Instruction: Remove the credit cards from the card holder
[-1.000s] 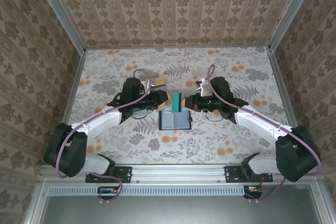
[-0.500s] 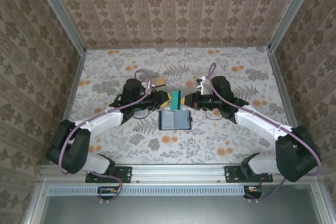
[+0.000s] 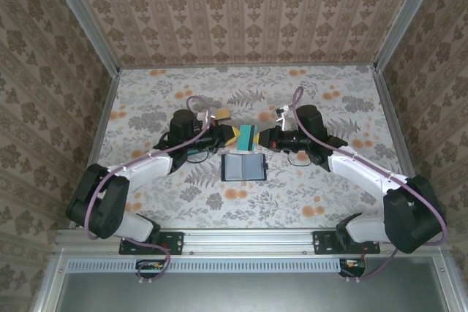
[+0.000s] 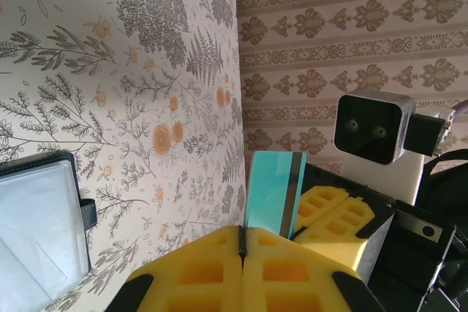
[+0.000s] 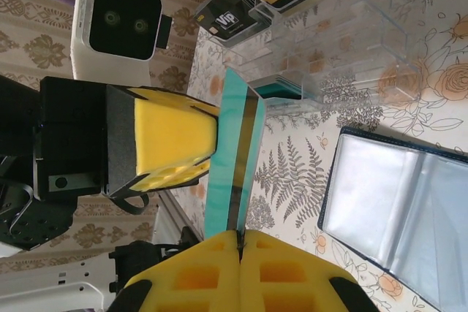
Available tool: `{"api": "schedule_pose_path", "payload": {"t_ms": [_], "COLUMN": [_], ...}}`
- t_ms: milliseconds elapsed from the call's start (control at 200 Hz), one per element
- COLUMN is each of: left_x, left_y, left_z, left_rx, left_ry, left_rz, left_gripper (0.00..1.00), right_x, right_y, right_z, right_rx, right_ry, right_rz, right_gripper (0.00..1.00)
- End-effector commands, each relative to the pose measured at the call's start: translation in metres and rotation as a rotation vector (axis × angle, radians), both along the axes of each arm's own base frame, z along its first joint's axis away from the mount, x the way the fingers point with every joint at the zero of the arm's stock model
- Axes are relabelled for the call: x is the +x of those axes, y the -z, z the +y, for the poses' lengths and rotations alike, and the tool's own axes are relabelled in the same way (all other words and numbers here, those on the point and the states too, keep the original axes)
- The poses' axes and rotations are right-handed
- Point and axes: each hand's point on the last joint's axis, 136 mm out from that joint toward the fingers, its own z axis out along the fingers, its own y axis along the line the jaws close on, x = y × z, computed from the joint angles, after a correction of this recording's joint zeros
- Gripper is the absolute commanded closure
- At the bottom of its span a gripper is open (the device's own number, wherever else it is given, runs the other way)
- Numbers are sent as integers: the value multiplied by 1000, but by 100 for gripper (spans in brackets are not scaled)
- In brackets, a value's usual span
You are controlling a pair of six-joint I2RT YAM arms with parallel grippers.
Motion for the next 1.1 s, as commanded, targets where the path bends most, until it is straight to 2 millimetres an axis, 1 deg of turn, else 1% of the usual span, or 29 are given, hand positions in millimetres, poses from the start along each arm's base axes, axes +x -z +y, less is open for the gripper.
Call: {"api": "schedule_pose_path", "payload": {"t_ms": [0,20,50,85,115,130,220,295,345,385,480,490,535,550,635,755,865,1020,1095], "left_x": [-4,-4,-5,-5,-6,-6,-8,-13,-16,-19,-26,-24,-27,-22,-21,-20,-23,-28,-29], "left_y": [-16,-17,-16,-17,-17,-17,-16,-14,-12,-12,-12,-11,-10,-10,-11,-15,-15,-15,-12], "left_z": [0,1,3,5,7,9,18,28,35,41,59,63,70,78,98,120,133,144,150], "left_rx": [-29,-27,-19,-9,1,6,53,131,195,249,372,394,448,463,543,677,807,938,1005], "left_ry": [17,16,14,14,13,12,13,21,29,37,56,42,47,28,15,12,84,209,267], "left_rz": [-36,-40,-42,-47,-49,-53,-71,-101,-128,-158,-230,-234,-267,-271,-307,-421,-592,-854,-944], "left_gripper": [100,100,100,100,100,100,100,100,100,100,100,100,100,100,100,100,100,100,100], "right_x": [-1,0,0,0,1,1,2,4,4,4,4,4,5,5,5,4,4,2,2], "right_y": [-6,-5,-4,-3,-2,-1,2,4,5,5,5,5,6,6,7,8,6,6,5], "right_z": [-2,-3,-4,-6,-8,-9,-15,-22,-26,-29,-37,-37,-42,-43,-50,-56,-57,-59,-60], "right_rx": [14,9,6,2,-2,-5,-16,-35,-43,-50,-77,-81,-100,-108,-145,-168,-172,-188,-191], "right_ry": [-2,2,5,10,18,22,43,73,91,105,137,141,160,167,196,219,219,218,220], "right_rz": [-18,-16,-16,-13,-9,-9,-6,-4,-6,-10,-18,-21,-25,-27,-35,-45,-51,-55,-56], "right_gripper": [80,77,75,69,57,53,47,29,26,21,3,1,0,0,0,0,0,0,0]}}
